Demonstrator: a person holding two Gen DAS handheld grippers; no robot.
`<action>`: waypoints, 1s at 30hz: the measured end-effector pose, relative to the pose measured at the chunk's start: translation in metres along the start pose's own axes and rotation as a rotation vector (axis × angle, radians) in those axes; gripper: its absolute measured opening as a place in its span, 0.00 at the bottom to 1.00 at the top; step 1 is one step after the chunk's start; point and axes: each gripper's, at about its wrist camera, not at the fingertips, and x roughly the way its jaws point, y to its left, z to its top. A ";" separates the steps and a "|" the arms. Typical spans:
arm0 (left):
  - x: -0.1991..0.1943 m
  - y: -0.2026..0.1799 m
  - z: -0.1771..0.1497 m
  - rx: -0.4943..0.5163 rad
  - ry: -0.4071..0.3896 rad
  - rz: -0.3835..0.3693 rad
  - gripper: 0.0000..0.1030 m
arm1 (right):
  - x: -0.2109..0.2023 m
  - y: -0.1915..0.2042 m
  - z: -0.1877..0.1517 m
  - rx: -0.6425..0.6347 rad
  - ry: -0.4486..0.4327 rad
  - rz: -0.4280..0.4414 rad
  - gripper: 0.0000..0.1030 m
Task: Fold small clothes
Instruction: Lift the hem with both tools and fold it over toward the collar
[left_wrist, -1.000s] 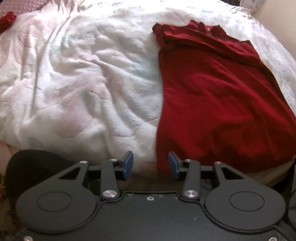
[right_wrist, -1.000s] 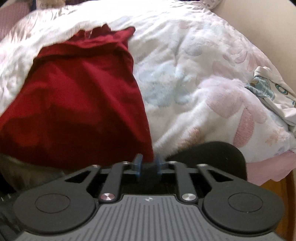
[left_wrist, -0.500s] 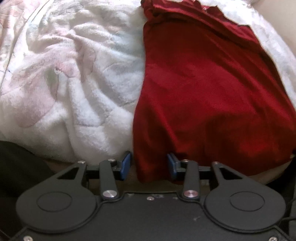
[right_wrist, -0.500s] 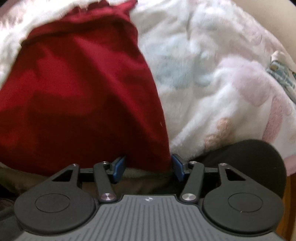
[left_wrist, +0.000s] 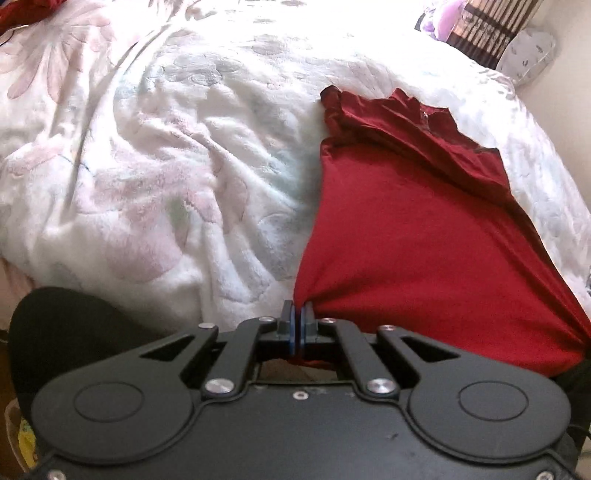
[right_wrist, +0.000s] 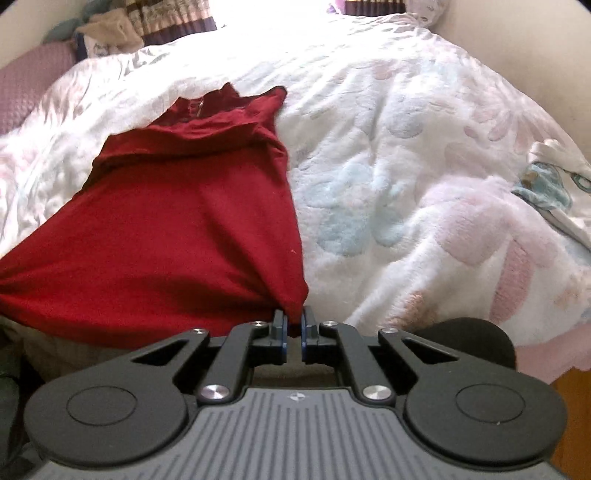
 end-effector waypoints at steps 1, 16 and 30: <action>-0.003 0.000 -0.003 -0.004 0.001 -0.005 0.01 | -0.003 -0.002 -0.001 -0.003 0.007 -0.011 0.06; 0.012 -0.002 0.005 0.036 -0.018 0.001 0.01 | 0.009 0.011 -0.001 -0.008 0.051 -0.010 0.05; 0.056 -0.051 0.203 -0.003 -0.472 -0.010 0.59 | 0.052 0.035 0.206 0.034 -0.672 -0.095 0.87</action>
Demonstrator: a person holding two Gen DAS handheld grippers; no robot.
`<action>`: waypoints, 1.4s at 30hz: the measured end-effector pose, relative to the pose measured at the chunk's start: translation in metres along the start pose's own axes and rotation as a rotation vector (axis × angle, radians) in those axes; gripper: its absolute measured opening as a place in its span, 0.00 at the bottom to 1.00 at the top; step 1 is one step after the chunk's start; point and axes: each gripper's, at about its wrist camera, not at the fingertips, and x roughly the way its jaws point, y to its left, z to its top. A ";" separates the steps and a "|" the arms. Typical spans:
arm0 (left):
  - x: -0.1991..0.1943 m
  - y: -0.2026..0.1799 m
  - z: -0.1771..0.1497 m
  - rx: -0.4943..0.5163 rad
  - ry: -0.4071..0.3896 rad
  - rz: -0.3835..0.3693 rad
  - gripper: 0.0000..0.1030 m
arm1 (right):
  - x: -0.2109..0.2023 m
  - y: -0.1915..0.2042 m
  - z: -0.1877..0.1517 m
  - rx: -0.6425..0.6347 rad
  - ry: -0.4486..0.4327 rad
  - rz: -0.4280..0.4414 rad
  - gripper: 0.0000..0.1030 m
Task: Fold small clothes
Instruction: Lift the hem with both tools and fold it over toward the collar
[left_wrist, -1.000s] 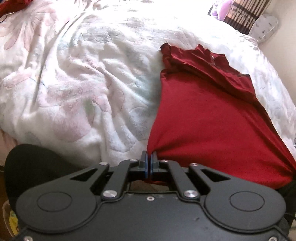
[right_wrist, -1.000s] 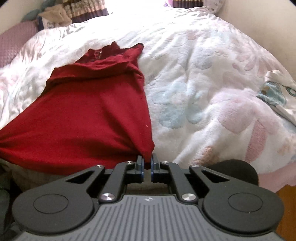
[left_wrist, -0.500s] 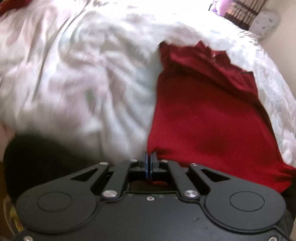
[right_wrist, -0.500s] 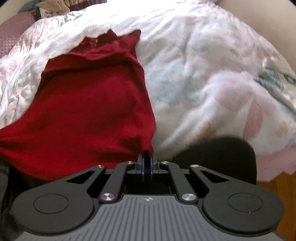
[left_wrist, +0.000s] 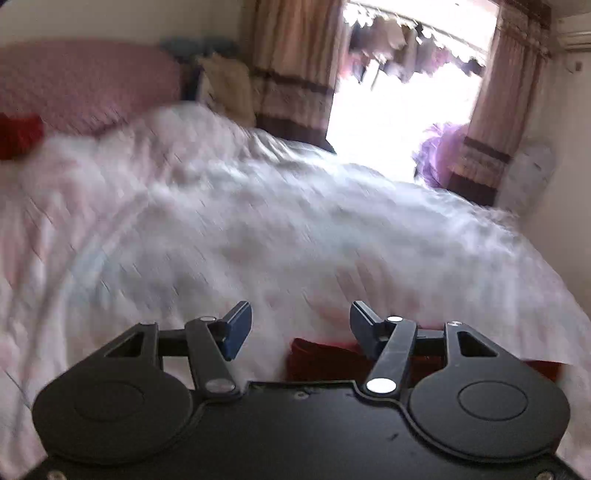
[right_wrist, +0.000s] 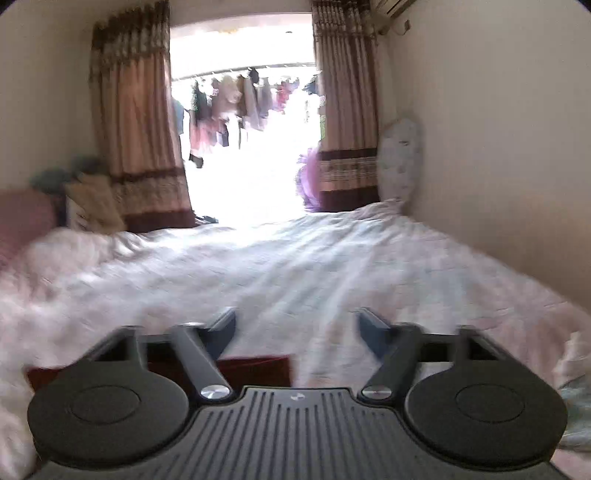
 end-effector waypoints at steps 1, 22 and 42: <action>0.007 0.003 -0.013 0.017 0.039 -0.009 0.59 | 0.002 -0.001 -0.013 -0.018 0.007 -0.005 0.86; 0.112 0.009 -0.176 0.147 0.482 -0.043 0.49 | 0.061 -0.006 -0.177 0.028 0.530 0.127 0.17; -0.041 0.013 -0.096 0.091 0.222 -0.147 0.03 | -0.038 0.009 -0.075 -0.107 0.405 0.147 0.05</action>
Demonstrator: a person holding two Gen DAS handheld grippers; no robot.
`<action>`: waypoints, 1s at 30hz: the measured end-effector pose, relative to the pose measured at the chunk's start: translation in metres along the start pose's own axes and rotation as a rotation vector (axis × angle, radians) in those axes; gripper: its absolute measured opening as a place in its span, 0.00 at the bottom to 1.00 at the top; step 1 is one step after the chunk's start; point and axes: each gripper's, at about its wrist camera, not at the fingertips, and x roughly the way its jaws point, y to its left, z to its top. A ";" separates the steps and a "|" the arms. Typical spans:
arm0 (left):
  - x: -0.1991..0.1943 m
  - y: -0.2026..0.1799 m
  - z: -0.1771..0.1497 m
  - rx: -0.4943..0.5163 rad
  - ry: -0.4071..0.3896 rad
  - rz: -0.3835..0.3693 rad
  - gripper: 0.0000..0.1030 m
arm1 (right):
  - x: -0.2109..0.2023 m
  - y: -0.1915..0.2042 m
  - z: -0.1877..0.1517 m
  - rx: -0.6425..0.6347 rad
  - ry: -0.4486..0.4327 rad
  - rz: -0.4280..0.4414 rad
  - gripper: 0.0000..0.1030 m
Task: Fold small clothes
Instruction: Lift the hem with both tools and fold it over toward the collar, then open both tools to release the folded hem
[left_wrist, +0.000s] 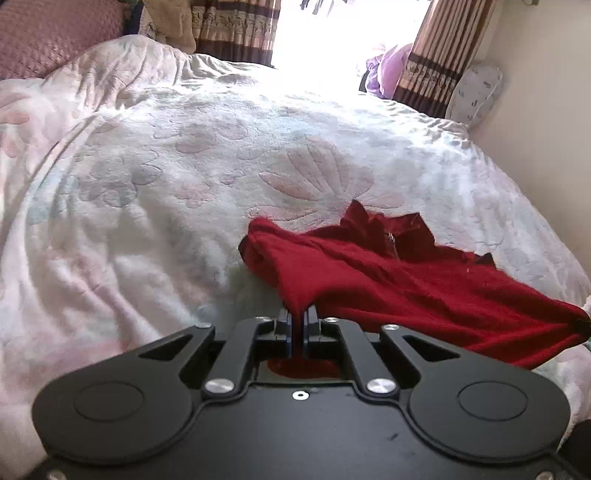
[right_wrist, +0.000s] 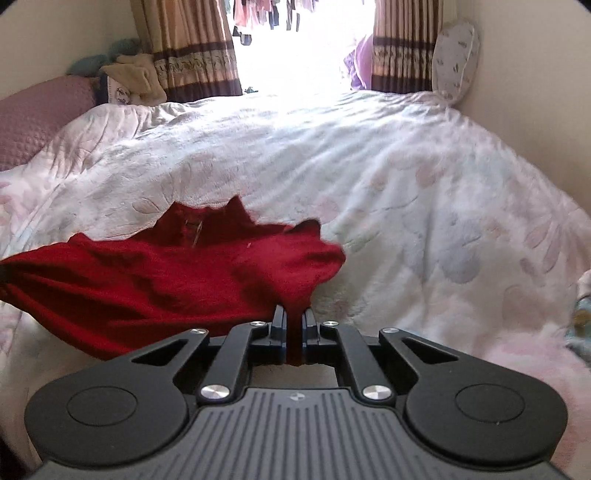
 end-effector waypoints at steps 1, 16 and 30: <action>-0.007 0.002 -0.003 -0.009 0.001 -0.001 0.03 | -0.006 -0.001 -0.001 -0.008 -0.004 -0.005 0.05; -0.040 0.028 -0.103 -0.015 0.125 0.165 0.05 | -0.010 -0.025 -0.093 0.027 0.182 -0.177 0.10; 0.073 -0.073 -0.079 0.151 0.012 0.188 0.40 | 0.071 0.038 -0.058 0.114 -0.049 0.003 0.31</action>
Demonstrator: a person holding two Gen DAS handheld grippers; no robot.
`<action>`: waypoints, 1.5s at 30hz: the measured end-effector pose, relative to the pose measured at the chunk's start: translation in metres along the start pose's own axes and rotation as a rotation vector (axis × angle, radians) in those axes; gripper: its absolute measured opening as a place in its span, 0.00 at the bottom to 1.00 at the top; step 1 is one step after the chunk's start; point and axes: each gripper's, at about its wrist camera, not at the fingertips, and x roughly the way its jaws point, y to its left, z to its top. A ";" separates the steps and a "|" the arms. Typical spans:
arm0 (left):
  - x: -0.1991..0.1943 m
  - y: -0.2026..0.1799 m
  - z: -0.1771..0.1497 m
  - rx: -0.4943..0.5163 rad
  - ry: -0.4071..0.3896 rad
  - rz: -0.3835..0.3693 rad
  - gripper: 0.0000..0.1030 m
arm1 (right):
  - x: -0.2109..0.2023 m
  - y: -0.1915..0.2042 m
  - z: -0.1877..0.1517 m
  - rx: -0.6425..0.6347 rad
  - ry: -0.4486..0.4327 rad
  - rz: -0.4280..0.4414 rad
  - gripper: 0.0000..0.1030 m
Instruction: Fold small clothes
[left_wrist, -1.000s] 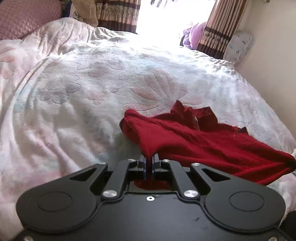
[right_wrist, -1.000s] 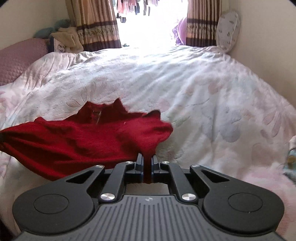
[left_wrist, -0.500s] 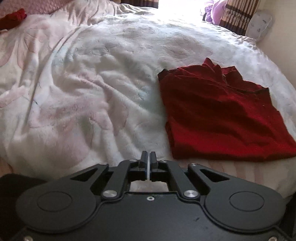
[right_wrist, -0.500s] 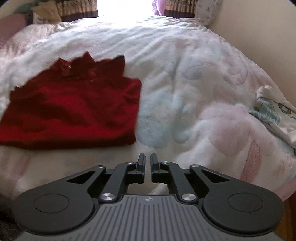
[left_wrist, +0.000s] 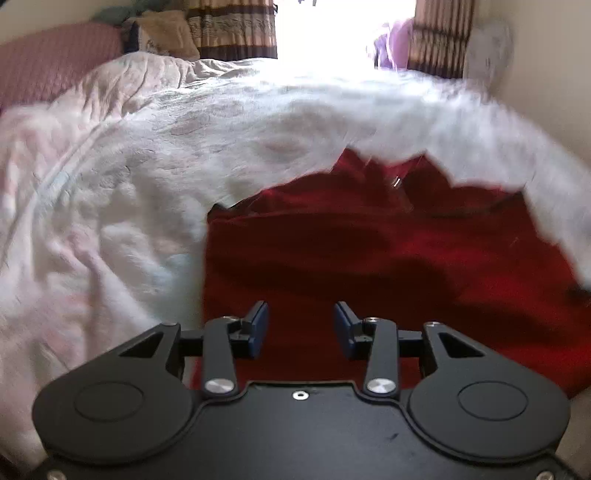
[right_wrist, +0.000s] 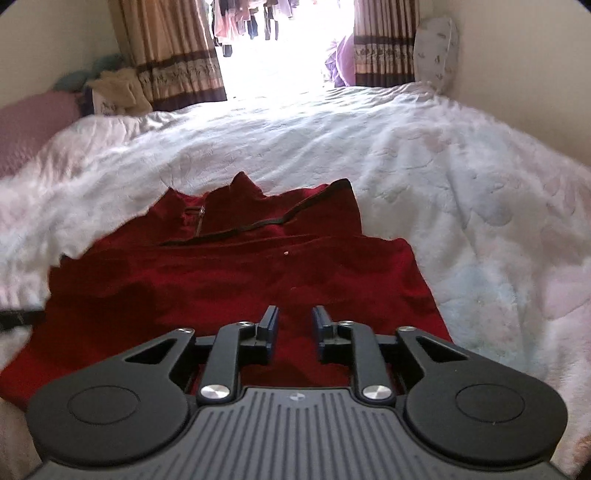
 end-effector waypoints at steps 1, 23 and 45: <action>0.003 0.008 0.000 -0.007 0.011 -0.012 0.40 | -0.001 -0.012 0.004 0.014 -0.006 0.012 0.40; 0.105 0.075 0.048 -0.109 0.113 -0.054 0.31 | 0.090 -0.089 0.036 0.053 0.085 -0.083 0.56; 0.019 0.096 0.076 -0.202 -0.128 -0.001 0.02 | 0.041 -0.082 0.059 0.052 -0.206 -0.067 0.03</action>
